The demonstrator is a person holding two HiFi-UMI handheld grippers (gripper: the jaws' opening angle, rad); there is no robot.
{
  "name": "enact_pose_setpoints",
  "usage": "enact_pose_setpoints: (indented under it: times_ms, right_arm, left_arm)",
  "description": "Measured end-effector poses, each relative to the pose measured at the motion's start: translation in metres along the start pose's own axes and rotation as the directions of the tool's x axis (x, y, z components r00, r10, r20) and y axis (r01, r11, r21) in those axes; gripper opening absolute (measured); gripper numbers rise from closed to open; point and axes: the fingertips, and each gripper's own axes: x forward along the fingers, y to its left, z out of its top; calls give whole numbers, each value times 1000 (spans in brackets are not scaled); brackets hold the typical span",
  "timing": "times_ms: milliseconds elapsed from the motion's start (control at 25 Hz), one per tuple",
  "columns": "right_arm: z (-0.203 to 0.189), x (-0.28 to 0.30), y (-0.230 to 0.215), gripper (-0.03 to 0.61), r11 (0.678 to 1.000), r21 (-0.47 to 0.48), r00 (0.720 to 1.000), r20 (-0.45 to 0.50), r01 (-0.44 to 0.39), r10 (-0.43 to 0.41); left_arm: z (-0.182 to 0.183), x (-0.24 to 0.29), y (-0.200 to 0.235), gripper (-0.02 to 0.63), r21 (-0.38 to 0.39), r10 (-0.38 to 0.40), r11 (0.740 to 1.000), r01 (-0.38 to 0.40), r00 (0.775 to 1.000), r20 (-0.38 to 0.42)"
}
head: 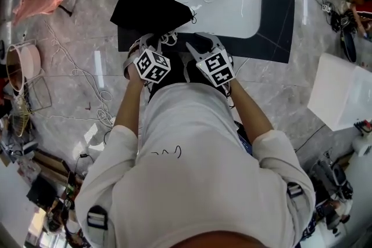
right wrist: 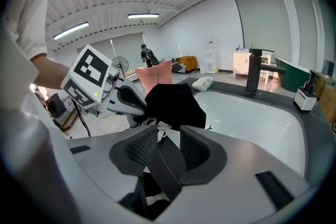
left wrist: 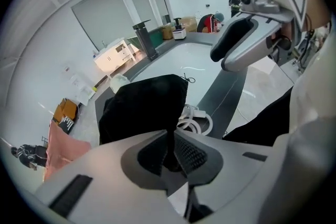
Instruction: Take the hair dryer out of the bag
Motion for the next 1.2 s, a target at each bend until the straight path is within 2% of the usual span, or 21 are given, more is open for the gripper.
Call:
enact_pose_setpoints:
  times_ms: [80, 200, 280, 360, 640, 840, 1040, 1200]
  right_arm:
    - [1, 5, -1, 133, 1000, -2, 1000, 2, 11, -11]
    - [4, 12, 2, 133, 1000, 2, 1000, -8, 22, -22]
    - [7, 17, 5, 133, 1000, 9, 1000, -12, 26, -26]
    - [11, 22, 10, 133, 1000, 15, 999, -20, 25, -25]
    - [27, 43, 28, 135, 1000, 14, 999, -43, 14, -13]
    - [41, 68, 38, 137, 1000, 9, 999, -49, 18, -18]
    - [51, 97, 44, 140, 999, 21, 998, -64, 30, -28]
    - [54, 120, 40, 150, 998, 25, 995, -73, 63, -61]
  left_arm:
    - [2, -2, 7, 43, -39, -25, 999, 26, 999, 21]
    - [9, -6, 23, 35, -149, -62, 986, 75, 994, 89]
    - [13, -10, 39, 34, -205, -58, 975, 85, 990, 131]
    - [16, -11, 55, 32, -225, -44, 971, 79, 987, 156]
    - [23, -14, 92, 33, -240, -42, 966, 94, 976, 213]
    - [25, -10, 114, 34, -251, -67, 959, 133, 965, 254]
    - [29, -3, 132, 34, -188, -136, 963, 191, 953, 272]
    - [34, 4, 141, 34, -146, -197, 957, 249, 934, 299]
